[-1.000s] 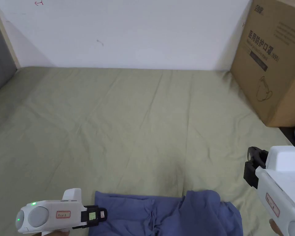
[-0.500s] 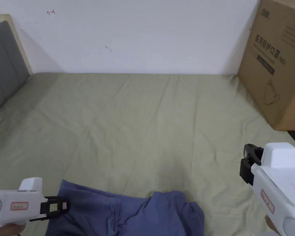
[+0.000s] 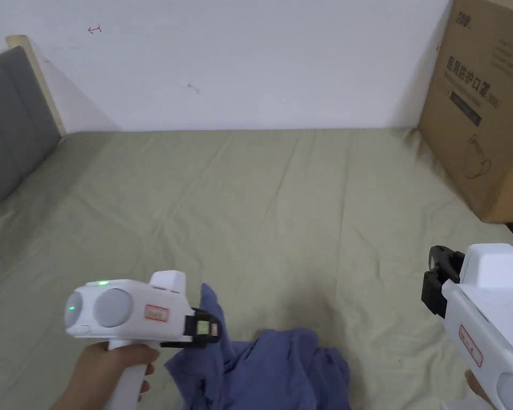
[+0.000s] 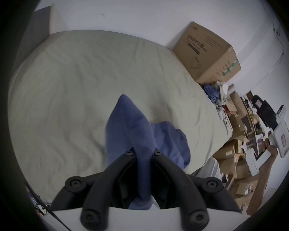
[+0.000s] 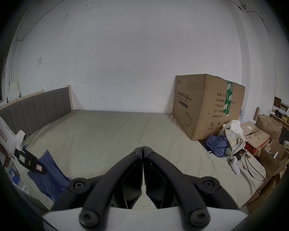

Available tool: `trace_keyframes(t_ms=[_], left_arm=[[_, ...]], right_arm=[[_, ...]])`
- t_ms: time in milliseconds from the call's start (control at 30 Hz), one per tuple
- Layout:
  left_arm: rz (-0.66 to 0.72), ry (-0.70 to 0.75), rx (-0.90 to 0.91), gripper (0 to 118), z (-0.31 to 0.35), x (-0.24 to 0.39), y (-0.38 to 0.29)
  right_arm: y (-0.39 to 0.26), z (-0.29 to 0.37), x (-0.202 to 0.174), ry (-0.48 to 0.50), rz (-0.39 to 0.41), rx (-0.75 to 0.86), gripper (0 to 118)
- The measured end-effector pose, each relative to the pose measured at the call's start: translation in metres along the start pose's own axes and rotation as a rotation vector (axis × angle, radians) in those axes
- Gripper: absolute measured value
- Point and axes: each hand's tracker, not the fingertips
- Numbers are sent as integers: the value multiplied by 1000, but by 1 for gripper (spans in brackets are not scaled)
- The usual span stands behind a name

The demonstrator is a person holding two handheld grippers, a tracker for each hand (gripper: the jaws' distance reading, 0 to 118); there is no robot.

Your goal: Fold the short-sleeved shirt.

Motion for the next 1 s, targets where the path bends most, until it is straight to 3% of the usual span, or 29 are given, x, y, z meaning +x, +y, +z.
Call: trace_keyframes(t_ms=[333,567,667,733,800,1000], left_arm=[[-142,37,-173,11,-120,90,-12],[-192,132,-217,12,-183,114,-40],[-201,134,-202,28,-181,120,-46],[-164,75,-201,61,-173,121,-43],[-124,-11,-171,79,-160,121,-39],[-126,-106,102,83,-88,117,-27]], right_arm=[[-9,12,25,-56,-24,-9,0],[-15,15,34,-77,-30,-20,0],[-17,14,35,-85,-31,-27,0],[-17,14,36,-86,-35,-29,0],[-17,13,35,-83,-37,-29,0],[-10,14,30,-76,-26,-15,0]])
